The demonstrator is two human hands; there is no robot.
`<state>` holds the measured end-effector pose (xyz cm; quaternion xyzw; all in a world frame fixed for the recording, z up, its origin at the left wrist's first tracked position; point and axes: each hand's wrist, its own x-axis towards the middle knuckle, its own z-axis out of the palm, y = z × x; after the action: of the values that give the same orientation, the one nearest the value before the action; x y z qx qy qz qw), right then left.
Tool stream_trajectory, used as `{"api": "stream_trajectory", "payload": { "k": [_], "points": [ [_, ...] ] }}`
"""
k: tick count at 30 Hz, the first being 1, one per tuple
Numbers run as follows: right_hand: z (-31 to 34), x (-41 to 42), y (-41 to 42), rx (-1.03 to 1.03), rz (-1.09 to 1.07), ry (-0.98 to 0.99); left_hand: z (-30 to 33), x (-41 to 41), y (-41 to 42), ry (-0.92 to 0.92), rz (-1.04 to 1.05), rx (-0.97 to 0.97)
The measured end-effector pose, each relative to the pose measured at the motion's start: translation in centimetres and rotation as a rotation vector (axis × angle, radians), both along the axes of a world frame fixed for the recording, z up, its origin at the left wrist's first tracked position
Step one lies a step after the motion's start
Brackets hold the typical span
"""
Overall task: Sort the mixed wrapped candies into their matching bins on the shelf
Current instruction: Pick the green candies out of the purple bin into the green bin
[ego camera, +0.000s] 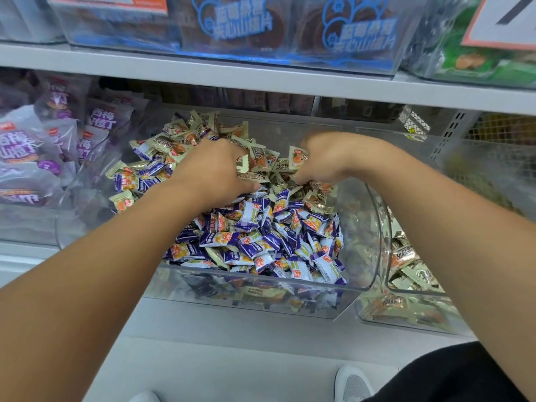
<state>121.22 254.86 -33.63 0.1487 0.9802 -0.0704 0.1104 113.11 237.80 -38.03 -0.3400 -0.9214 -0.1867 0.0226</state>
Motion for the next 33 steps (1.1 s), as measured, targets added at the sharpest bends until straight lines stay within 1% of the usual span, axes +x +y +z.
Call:
{"api": "stream_trajectory", "payload": {
  "k": [2,6,11,13,15,18,20,23,26,28,30,33],
  "points": [
    [0.1,-0.1,-0.1,0.095,0.021,-0.064,0.2,0.2,0.3,0.022,0.016,-0.053],
    [-0.8,-0.4,-0.5,0.244,0.085,-0.172,0.3,0.4,0.6,0.062,0.036,-0.072],
    [-1.5,-1.1,-0.4,0.295,0.131,-0.253,0.0,0.2,0.8,0.076,0.027,-0.159],
    [-2.0,-1.4,-0.3,0.293,0.127,-0.27,-0.1,-0.1,0.7,0.043,0.026,-0.173],
    [-2.0,-1.5,-0.2,0.302,0.141,-0.248,-0.2,-0.2,0.4,-0.013,0.042,-0.133],
    [-1.8,-1.4,-0.1,0.302,0.146,-0.226,-0.2,-0.3,0.0,-0.057,0.04,-0.006],
    [-1.6,-1.3,-0.2,0.332,0.142,-0.276,-0.2,-0.3,-0.3,-0.056,0.045,0.055],
    [-1.5,-1.3,-0.5,0.407,0.136,-0.348,-0.1,-0.3,-0.7,-0.055,0.039,0.092],
    [-1.6,-1.3,-0.7,0.482,0.151,-0.38,-0.2,0.1,-1.1,-0.02,0.01,0.113],
    [-1.7,-1.4,-0.7,0.494,0.151,-0.385,-0.2,0.1,-1.3,-0.007,0.001,0.136],
    [-1.5,-1.4,-0.5,0.467,0.154,-0.343,-0.2,0.2,-1.5,0.007,0.0,0.162],
    [-0.2,-0.8,-0.1,0.362,0.149,-0.201,0.1,0.4,-1.7,0.048,-0.002,0.231]
  ]
}}
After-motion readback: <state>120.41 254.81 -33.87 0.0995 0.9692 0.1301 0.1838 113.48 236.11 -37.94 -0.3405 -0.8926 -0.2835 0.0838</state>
